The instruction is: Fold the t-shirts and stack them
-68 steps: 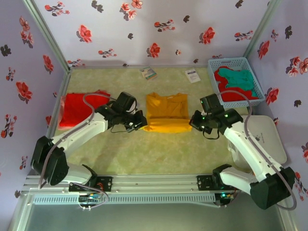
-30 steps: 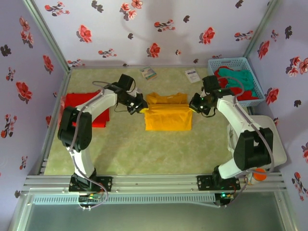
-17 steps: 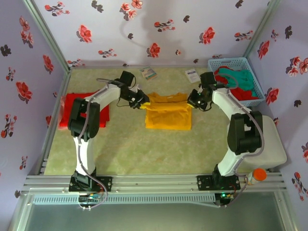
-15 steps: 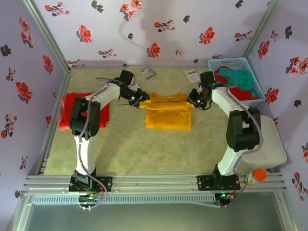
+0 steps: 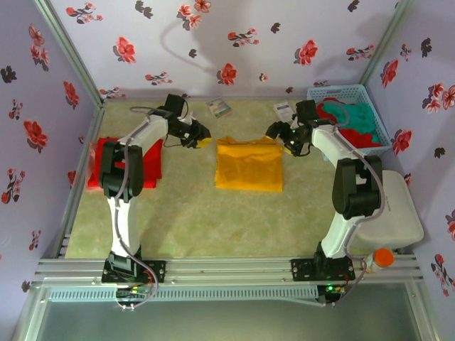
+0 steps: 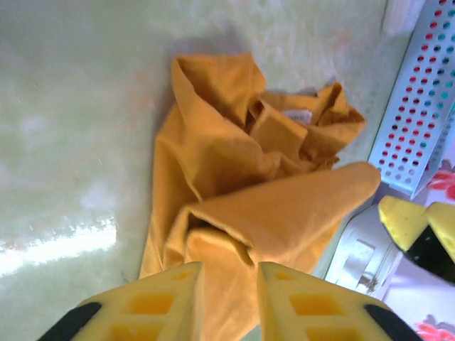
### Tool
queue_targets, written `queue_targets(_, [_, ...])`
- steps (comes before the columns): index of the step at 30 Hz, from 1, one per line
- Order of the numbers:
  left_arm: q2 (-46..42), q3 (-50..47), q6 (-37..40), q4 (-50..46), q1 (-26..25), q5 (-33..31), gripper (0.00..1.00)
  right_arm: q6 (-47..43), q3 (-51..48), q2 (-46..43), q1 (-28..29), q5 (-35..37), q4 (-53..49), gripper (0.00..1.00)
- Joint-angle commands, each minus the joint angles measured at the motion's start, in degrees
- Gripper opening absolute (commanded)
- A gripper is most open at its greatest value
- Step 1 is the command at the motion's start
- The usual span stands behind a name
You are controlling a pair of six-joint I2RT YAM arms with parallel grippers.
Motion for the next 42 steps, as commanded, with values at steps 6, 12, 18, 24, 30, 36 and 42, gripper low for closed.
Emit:
queue_targets(6, [-12.02,-12.99,-6.88,9.19,-9.55,-3.99,0.26,4.57,-8.81,-11.48,1.48,-4.44,3.09,0.91])
queue_targets(12, [-8.26,-13.73,-9.91,18.28,-12.93,-3.07,0.30,6.14,-8.55,-8.57,2.40,-5.13,6.39,0.92])
queue_targets(18, [0.66,-6.07,-6.47,18.06,-13.20,-2.22,0.29,6.86,-3.79,-0.14,2.38,-6.73,10.27,0.92])
queue_targets(24, [8.12,0.03,-5.55,17.85,-12.38,-1.48,0.28,7.68,-0.31,7.00,2.40,-7.56,15.16,0.92])
queue_targets(30, [13.69,4.71,-6.80,20.97,-9.24,-1.07,0.27,8.30,5.29,14.46,1.96,-9.68,16.89,0.92])
queue_targets(36, [19.02,9.51,-9.43,19.53,-6.68,0.72,0.26,7.90,8.61,18.32,1.88,-9.99,16.23,0.92])
queue_targets(42, [20.35,9.06,-13.51,19.98,-4.52,2.63,0.26,6.87,9.37,21.62,1.14,-9.23,15.14,0.92])
